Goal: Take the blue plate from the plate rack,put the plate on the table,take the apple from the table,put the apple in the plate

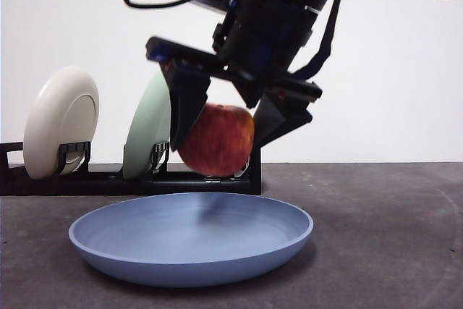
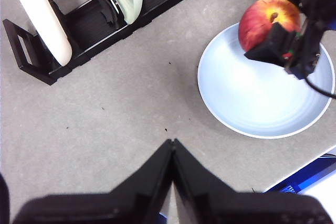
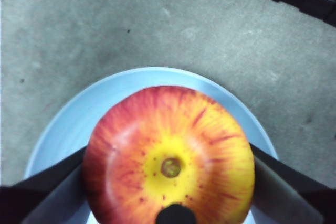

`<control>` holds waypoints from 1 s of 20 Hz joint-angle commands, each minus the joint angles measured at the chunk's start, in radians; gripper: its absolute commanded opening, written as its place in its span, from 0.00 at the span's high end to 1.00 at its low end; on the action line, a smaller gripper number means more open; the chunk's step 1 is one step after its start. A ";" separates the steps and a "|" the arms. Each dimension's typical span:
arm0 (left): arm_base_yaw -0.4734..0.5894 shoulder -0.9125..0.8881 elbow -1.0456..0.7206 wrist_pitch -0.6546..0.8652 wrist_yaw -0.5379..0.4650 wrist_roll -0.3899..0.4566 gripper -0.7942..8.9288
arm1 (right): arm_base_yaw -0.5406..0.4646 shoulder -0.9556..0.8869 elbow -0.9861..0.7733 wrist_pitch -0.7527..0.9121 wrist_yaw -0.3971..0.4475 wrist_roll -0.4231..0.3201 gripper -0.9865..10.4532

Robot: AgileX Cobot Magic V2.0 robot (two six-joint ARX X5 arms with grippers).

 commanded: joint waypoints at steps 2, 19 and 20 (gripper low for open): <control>0.004 0.000 0.002 0.004 -0.001 -0.007 0.92 | 0.005 0.082 -0.008 -0.002 -0.028 0.011 0.90; 0.004 0.000 0.002 0.004 -0.002 0.002 0.92 | 0.018 0.065 0.004 -0.010 -0.063 0.017 0.31; 0.004 0.000 0.002 0.004 -0.002 0.002 0.92 | 0.026 0.030 0.004 -0.018 -0.063 0.010 0.31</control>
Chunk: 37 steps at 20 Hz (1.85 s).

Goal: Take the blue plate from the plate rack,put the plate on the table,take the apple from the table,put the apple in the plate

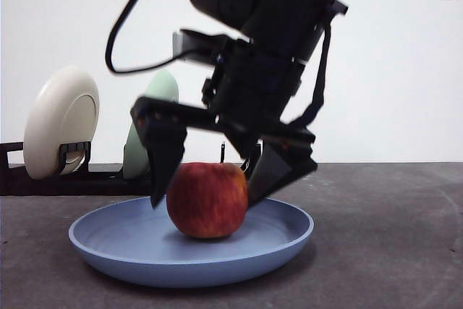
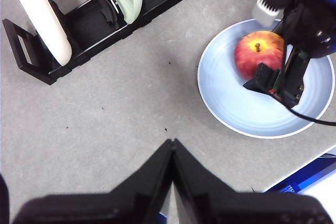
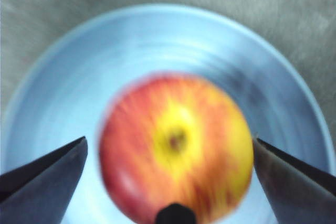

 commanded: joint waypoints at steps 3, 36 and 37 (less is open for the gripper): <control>0.004 0.000 0.002 0.004 -0.003 0.003 0.92 | 0.036 -0.211 0.006 -0.099 0.013 -0.006 0.31; 0.313 -0.060 -0.114 0.411 0.107 0.512 0.92 | 0.105 -1.165 0.038 -1.083 0.472 0.101 0.91; 0.394 -0.109 -0.196 0.586 0.225 0.564 0.92 | 0.105 -1.165 0.038 -1.083 0.472 0.101 0.91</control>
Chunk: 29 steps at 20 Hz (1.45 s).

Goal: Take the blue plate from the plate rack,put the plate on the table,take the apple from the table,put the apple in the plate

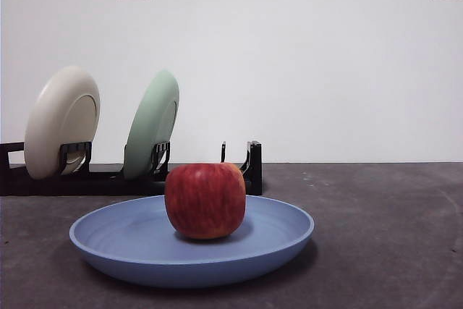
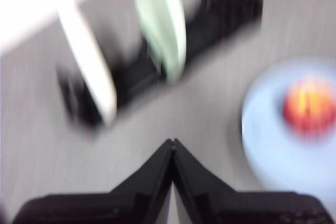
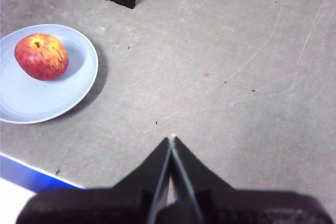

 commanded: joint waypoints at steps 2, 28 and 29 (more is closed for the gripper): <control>0.275 -0.161 -0.310 0.584 0.383 0.231 0.92 | 0.001 0.000 -0.004 -0.021 0.005 0.008 0.91; 0.797 -0.853 -1.172 0.843 0.512 -0.045 0.92 | 0.001 0.001 -0.004 -0.020 0.005 0.008 0.91; 0.797 -0.853 -1.172 0.835 0.512 -0.045 0.92 | 0.001 0.001 -0.004 -0.020 0.006 0.008 0.91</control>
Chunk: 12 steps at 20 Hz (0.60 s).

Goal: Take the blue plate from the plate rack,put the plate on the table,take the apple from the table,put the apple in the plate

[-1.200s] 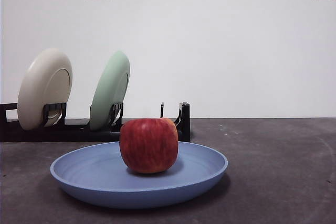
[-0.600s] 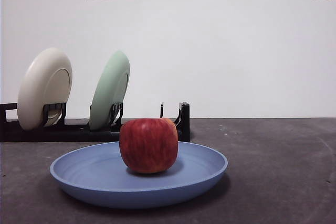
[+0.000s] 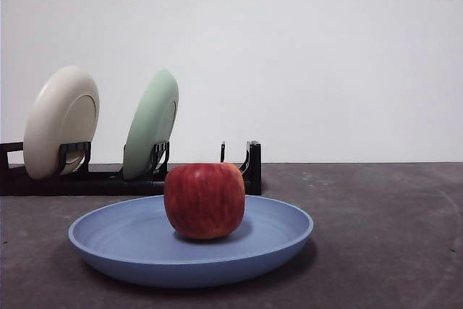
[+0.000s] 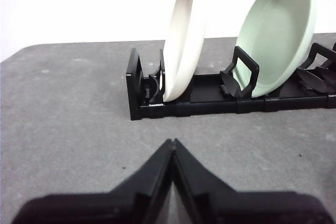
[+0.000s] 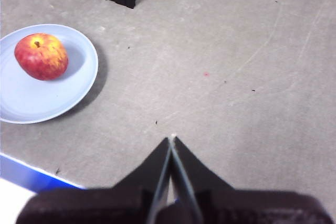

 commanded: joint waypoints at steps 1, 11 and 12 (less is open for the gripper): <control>0.003 0.003 -0.010 -0.007 -0.001 -0.013 0.92 | 0.001 0.000 -0.004 -0.020 0.006 0.009 0.91; 0.003 0.013 -0.010 -0.008 -0.001 -0.013 0.92 | 0.001 0.000 -0.005 -0.021 0.006 0.009 0.91; 0.003 0.013 -0.010 -0.007 -0.001 -0.013 0.92 | -0.003 0.000 -0.005 -0.020 0.025 0.008 0.91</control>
